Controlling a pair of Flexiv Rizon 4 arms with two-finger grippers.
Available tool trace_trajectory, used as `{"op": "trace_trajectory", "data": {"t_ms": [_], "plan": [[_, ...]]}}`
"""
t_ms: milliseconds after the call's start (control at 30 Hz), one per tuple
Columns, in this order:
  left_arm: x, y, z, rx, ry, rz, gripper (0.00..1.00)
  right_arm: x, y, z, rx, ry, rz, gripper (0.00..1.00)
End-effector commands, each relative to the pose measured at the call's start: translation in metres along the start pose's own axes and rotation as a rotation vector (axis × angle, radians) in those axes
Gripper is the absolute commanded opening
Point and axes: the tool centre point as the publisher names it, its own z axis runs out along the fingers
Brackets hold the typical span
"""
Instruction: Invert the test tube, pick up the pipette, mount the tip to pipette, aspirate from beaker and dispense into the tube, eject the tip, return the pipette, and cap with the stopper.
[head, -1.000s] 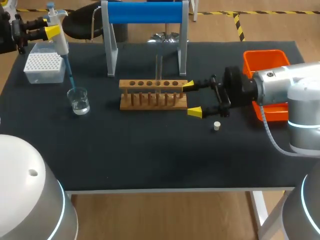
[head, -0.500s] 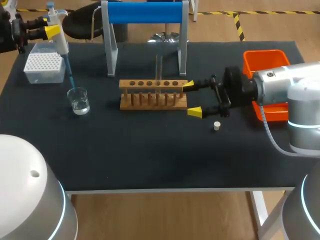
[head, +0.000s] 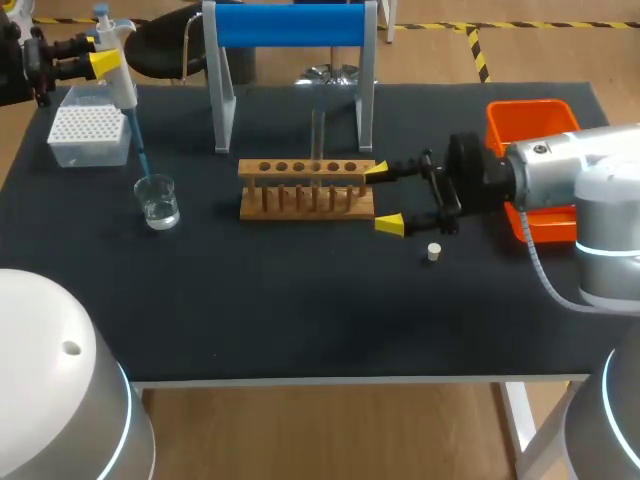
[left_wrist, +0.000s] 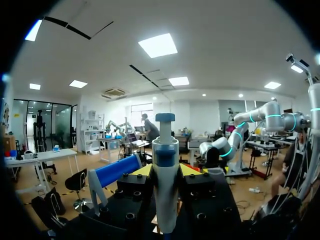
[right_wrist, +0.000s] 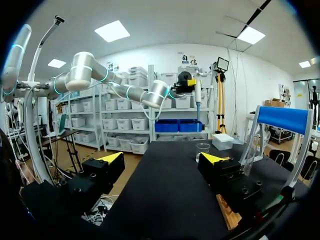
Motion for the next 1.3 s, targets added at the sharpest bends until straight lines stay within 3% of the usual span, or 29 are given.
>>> {"op": "trace_trajectory", "data": {"t_ms": [33, 500, 900, 1300], "plan": [[-0.001, 0.0, -0.001, 0.001, 0.003, 0.001, 0.0, 0.006, 0.005, 0.016, 0.023, -0.035, 0.006, 1.0], [-0.001, 0.0, -0.001, 0.001, 0.003, 0.001, 0.0, 0.01, 0.011, 0.091, 0.228, -0.215, 0.01, 1.0], [-0.001, 0.0, -0.001, 0.001, 0.003, 0.001, 0.0, -0.002, 0.004, 0.164, 0.349, -0.296, 0.028, 1.0], [-0.001, 0.0, -0.001, 0.001, 0.003, 0.001, 0.0, -0.024, -0.016, 0.208, 0.435, -0.336, 0.022, 1.0]]}}
